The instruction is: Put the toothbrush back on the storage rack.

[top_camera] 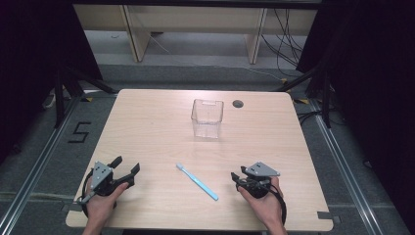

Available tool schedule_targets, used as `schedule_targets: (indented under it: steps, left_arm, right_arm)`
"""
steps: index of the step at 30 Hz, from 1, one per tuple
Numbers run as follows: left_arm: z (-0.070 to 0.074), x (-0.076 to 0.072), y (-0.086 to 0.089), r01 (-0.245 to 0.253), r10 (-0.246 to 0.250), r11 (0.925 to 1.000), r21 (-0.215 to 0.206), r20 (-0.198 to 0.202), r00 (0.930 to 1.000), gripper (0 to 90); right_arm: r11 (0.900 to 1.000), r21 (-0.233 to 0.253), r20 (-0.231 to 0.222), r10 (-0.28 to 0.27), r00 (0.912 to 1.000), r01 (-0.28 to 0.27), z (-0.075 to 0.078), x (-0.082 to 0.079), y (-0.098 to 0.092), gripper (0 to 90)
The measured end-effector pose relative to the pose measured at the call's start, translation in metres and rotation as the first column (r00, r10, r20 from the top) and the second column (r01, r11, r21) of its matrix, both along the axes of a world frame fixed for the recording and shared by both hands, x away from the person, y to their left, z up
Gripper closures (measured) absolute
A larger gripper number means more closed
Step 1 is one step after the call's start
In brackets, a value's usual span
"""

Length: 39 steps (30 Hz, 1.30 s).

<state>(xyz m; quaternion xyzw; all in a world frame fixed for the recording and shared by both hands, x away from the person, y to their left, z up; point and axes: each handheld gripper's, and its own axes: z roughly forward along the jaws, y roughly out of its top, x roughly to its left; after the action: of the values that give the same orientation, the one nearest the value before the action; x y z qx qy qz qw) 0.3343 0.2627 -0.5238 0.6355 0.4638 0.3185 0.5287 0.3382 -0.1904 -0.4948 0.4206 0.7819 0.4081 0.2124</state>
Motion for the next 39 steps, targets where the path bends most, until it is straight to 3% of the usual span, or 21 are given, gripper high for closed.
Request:
schedule_targets:
  steps: [7,12,15,16,21,22,23,26,27,28,29,30,31,32,33,34,35,36,37,38,39]
  left_arm:
    - [0.000,-0.002,0.002,-0.005,0.005,0.9999,0.013,-0.006,1.0000,24.2]
    - [0.001,-0.003,0.001,0.003,-0.003,0.9999,0.017,-0.019,0.9998,24.2]
    - [0.003,-0.003,-0.001,0.007,-0.006,0.9995,0.030,-0.035,0.9994,24.7]
    - [0.004,-0.003,-0.003,0.011,-0.010,0.9993,0.035,-0.046,0.9989,24.7]
    - [0.005,-0.003,-0.006,0.031,-0.029,0.9986,0.042,-0.059,0.9978,25.0]
    - [0.005,-0.002,-0.008,0.037,-0.034,0.9979,0.053,-0.063,0.9974,25.1]
    - [0.005,-0.002,-0.008,0.037,-0.034,0.9979,0.053,-0.063,0.9974,25.2]
    - [0.006,-0.002,-0.011,0.050,-0.045,0.9966,0.065,-0.068,0.9966,25.2]
    - [0.006,-0.002,-0.011,0.052,-0.046,0.9962,0.070,-0.072,0.9963,25.2]
    - [0.006,-0.002,-0.012,0.059,-0.053,0.9955,0.074,-0.076,0.9957,25.3]
    - [0.006,-0.002,-0.012,0.059,-0.053,0.9955,0.074,-0.076,0.9957,25.3]
    - [0.006,-0.001,-0.013,0.065,-0.060,0.9955,0.069,-0.070,0.9957,25.3]
    - [0.006,-0.001,-0.013,0.065,-0.060,0.9955,0.069,-0.070,0.9957,25.3]
    - [0.006,-0.001,-0.013,0.067,-0.061,0.9952,0.072,-0.072,0.9955,25.3]
    - [0.005,-0.001,-0.013,0.067,-0.062,0.9951,0.072,-0.073,0.9954,25.3]
    - [0.005,-0.002,-0.013,0.066,-0.061,0.9953,0.070,-0.075,0.9953,25.3]
    - [0.005,-0.001,-0.013,0.067,-0.062,0.9952,0.071,-0.074,0.9953,25.3]
    - [0.005,-0.001,-0.013,0.066,-0.061,0.9955,0.068,-0.073,0.9954,25.2]
    - [0.005,-0.001,-0.013,0.066,-0.061,0.9955,0.068,-0.073,0.9954,25.2]
    - [0.005,-0.001,-0.013,0.064,-0.060,0.9957,0.066,-0.074,0.9955,25.2]
    - [0.005,-0.001,-0.013,0.064,-0.060,0.9957,0.066,-0.074,0.9955,25.1]
  right_arm:
    - [0.996,-0.061,-0.077,0.057,0.9954,-0.061,0.012,0.003,0.023,57.7]
    - [0.993,-0.080,-0.167,0.071,0.9834,-0.085,0.017,0.006,0.039,58.5]
    - [0.986,-0.113,-0.212,0.095,0.9727,-0.121,0.020,0.009,0.047,59.2]
    - [0.985,-0.118,-0.261,0.090,0.9612,-0.124,0.024,0.010,0.054,60.0]
    - [0.971,-0.155,-0.304,0.126,0.9442,-0.180,0.028,0.016,0.066,61.9]
    - [0.969,-0.164,-0.368,0.112,0.9232,-0.183,0.031,0.017,0.073,62.7]
    - [0.969,-0.164,-0.368,0.112,0.9232,-0.183,0.031,0.017,0.073,62.7]
    - [0.951,-0.209,-0.426,0.123,0.8965,-0.230,0.035,0.025,0.085,64.8]
    - [0.951,-0.209,-0.426,0.123,0.8965,-0.230,0.035,0.025,0.085,64.8]
    - [0.932,-0.232,-0.426,0.158,0.8907,-0.276,0.037,0.032,0.090,65.9]
    - [0.932,-0.232,-0.426,0.158,0.8907,-0.276,0.037,0.032,0.090,65.9]
    - [0.916,-0.260,-0.466,0.157,0.8710,-0.304,0.038,0.037,0.096,66.2]
    - [0.916,-0.260,-0.466,0.157,0.8710,-0.304,0.038,0.037,0.096,66.2]
    - [0.897,-0.288,-0.504,0.156,0.8495,-0.335,0.039,0.042,0.104,66.6]
    - [0.897,-0.288,-0.504,0.156,0.8495,-0.335,0.039,0.042,0.104,66.6]
    - [0.891,-0.295,-0.533,0.145,0.8334,-0.344,0.039,0.043,0.108,66.7]
    - [0.868,-0.317,-0.559,0.155,0.8143,-0.383,0.036,0.048,0.115,68.0]
    - [0.862,-0.322,-0.571,0.153,0.8064,-0.392,0.035,0.050,0.119,68.5]
    - [0.862,-0.322,-0.571,0.153,0.8064,-0.392,0.035,0.050,0.119,68.5]
    - [0.857,-0.327,-0.603,0.135,0.7864,-0.398,0.034,0.053,0.126,69.6]
    - [0.857,-0.327,-0.603,0.135,0.7864,-0.398,0.034,0.053,0.126,69.6]
